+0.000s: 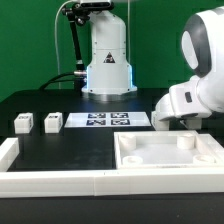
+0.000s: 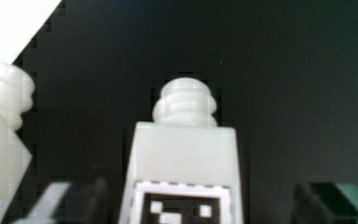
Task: Assemble square table
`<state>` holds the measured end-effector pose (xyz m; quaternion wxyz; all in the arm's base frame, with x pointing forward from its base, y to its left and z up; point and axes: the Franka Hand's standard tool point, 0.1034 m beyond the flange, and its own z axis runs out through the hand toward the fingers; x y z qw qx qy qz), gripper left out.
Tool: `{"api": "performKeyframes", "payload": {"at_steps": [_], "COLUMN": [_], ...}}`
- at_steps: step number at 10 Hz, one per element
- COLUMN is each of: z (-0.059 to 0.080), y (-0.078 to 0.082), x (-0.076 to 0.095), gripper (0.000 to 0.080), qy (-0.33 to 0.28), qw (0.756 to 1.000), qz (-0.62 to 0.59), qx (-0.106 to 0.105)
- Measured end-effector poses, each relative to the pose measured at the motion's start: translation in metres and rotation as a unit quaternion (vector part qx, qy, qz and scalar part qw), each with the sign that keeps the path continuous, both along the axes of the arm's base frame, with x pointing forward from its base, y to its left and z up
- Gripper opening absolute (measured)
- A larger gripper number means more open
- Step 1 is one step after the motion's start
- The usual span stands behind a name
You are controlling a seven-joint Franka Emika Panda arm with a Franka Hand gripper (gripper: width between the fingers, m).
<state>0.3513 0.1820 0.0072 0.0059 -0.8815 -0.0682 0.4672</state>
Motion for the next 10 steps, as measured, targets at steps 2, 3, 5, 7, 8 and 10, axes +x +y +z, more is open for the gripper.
{"api": "performKeyframes", "payload": {"at_steps": [2,3,5,7,8,10], "z": [0.0,0.0,0.0,0.0,0.003,0.021], "y": [0.0,0.0,0.0,-0.001,-0.004,-0.009], "x": [0.0,0.0,0.0,0.0,0.003,0.008], "gripper": [0.0391,0.0284,0.0284,0.0284,0.0284,0.0285], "qy": [0.0,0.0,0.0,0.001,0.003,0.007], "qw": [1.0,1.0,1.0,1.0,1.0,1.0], "qz": [0.0,0.0,0.0,0.001,0.002,0.0], "qx": [0.0,0.0,0.0,0.005,0.016,0.015]}}
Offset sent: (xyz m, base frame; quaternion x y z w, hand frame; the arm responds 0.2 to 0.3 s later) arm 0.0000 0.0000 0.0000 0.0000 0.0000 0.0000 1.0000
